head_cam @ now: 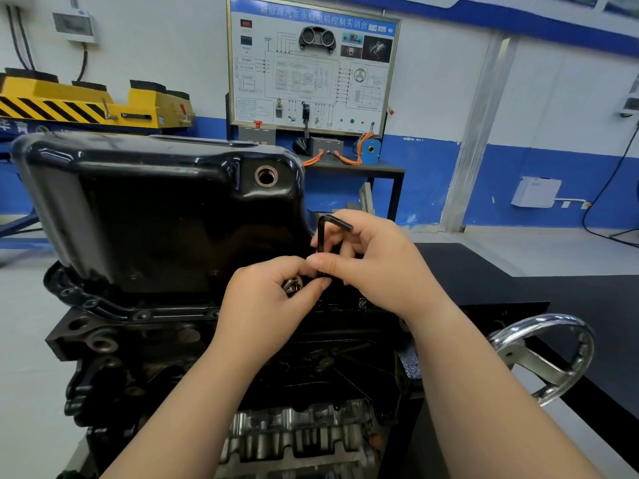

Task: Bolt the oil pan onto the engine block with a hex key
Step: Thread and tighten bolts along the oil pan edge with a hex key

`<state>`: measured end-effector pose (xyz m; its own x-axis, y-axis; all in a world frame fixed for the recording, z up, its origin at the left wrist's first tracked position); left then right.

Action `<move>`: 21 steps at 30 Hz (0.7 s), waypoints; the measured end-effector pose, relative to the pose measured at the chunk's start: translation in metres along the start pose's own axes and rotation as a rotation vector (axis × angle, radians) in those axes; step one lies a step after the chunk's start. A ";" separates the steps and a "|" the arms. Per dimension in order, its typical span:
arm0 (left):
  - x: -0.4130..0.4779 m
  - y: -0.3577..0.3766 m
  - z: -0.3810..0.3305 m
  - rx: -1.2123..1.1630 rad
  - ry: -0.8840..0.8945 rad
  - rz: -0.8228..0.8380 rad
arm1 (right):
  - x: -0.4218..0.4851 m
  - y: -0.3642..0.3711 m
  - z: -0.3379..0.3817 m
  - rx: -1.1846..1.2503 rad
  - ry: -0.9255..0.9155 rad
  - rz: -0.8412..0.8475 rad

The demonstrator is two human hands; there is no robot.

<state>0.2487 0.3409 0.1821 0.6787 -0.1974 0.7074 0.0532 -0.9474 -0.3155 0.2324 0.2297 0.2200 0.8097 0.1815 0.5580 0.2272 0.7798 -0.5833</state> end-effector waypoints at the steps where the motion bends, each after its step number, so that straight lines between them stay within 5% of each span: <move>1: 0.000 0.000 0.000 -0.006 0.000 -0.001 | 0.000 0.001 0.001 0.008 -0.007 0.015; 21: 0.000 0.001 -0.001 -0.033 0.010 0.023 | 0.000 0.000 0.003 0.156 -0.061 0.093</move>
<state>0.2478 0.3393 0.1823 0.6720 -0.2214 0.7067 0.0136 -0.9504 -0.3107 0.2307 0.2309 0.2217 0.7877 0.2897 0.5437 0.0626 0.8403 -0.5384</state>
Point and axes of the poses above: each hand's wrist, its own x-axis towards the middle knuckle, its own y-axis out of the palm, z = x × y, the point moved 10 cm from there along x, towards the middle knuckle, and after that the axes turned 8 degrees about -x, right-handed, at the moved point
